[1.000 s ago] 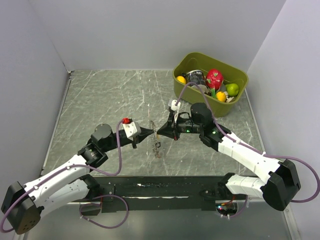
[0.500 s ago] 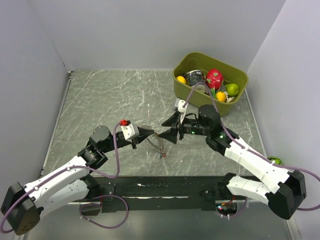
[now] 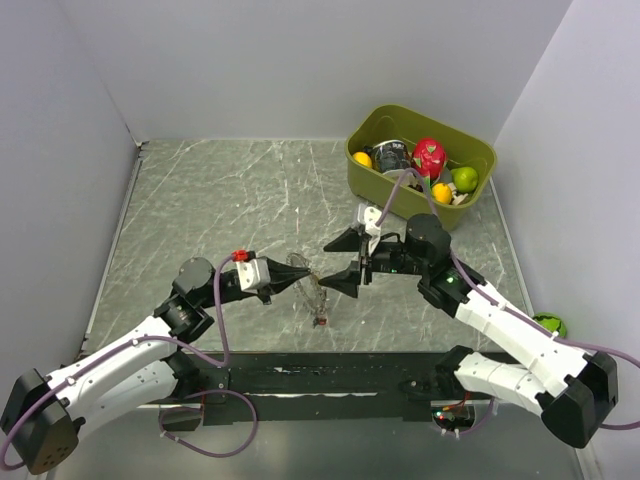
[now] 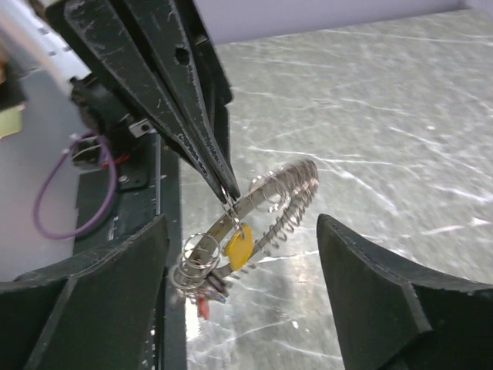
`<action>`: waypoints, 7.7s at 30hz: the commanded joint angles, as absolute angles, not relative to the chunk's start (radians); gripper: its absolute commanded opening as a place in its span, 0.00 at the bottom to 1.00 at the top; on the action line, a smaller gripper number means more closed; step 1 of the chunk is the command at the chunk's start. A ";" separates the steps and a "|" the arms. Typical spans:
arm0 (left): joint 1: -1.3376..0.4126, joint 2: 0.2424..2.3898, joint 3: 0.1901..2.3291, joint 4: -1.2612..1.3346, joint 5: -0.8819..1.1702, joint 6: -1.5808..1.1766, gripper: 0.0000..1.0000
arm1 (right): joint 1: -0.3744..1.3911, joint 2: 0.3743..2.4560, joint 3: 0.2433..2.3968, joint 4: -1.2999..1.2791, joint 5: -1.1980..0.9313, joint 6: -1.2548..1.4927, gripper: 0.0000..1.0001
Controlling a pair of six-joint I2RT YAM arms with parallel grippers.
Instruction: Put the keys on the keyring
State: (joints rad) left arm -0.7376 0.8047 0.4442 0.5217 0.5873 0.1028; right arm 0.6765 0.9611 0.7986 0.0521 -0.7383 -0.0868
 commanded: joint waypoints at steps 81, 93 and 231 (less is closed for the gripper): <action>-0.741 1.121 1.089 -0.439 0.815 0.502 0.30 | 0.703 1.042 0.971 -0.169 -0.821 -0.232 0.00; -0.742 1.098 1.019 -0.293 0.825 0.450 0.01 | 0.703 1.029 0.937 -0.097 -0.813 -0.199 0.18; -0.741 0.884 0.442 1.019 0.741 -0.037 0.01 | 0.687 0.913 0.793 0.216 -0.911 0.018 0.46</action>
